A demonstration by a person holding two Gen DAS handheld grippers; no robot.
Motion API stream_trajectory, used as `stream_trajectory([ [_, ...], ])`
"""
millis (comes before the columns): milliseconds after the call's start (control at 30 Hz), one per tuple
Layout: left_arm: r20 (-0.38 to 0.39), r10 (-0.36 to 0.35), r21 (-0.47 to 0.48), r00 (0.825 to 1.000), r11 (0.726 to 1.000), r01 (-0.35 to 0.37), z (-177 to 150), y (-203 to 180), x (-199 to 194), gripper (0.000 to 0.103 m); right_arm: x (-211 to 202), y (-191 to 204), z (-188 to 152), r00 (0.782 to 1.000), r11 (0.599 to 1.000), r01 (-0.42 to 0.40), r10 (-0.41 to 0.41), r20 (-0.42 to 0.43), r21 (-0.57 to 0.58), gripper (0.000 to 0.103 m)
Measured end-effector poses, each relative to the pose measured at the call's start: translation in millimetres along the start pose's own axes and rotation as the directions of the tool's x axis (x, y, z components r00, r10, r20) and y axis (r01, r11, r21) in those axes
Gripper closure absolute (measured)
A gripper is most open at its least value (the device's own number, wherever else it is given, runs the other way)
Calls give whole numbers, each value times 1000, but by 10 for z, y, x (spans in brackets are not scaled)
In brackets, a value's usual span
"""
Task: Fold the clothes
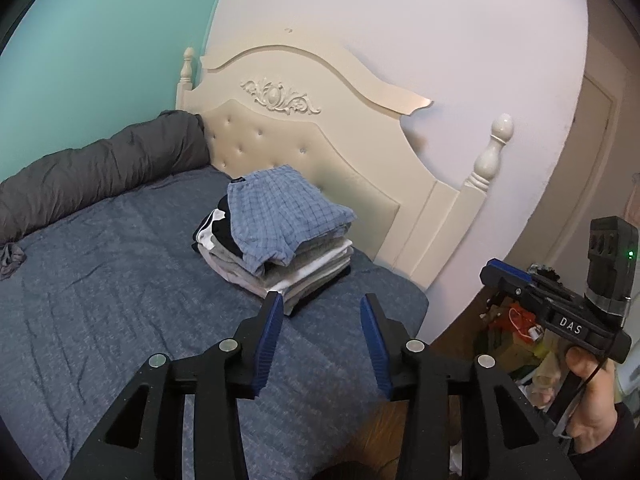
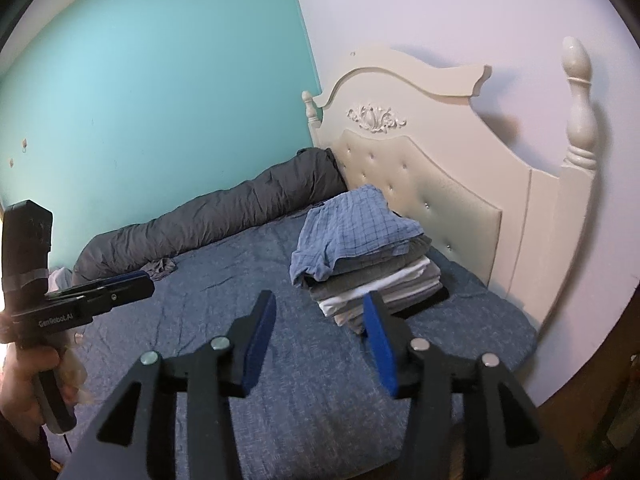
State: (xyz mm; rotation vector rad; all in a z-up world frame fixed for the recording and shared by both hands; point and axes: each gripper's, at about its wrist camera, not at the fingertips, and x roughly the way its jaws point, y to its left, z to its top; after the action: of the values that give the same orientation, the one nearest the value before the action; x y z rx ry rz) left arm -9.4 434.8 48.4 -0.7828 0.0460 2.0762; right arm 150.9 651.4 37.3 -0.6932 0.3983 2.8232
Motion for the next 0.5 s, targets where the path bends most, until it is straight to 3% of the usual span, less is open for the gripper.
stream_trajectory([
  [267,25,3,29,1000,1000,-4,-107,-127,-239,50,-235,130,-157,1000,1000,16,-16,20,-7,44],
  [400,31,3,43,1000,999,-4,-175,-194,-302,47,-351,172,-190,999,1000,27,-27,39,1,31],
  [500,40,14,53,999,998,-16,-223,-231,-333,44,-414,210,-202,998,999,46,-46,51,-12,30],
])
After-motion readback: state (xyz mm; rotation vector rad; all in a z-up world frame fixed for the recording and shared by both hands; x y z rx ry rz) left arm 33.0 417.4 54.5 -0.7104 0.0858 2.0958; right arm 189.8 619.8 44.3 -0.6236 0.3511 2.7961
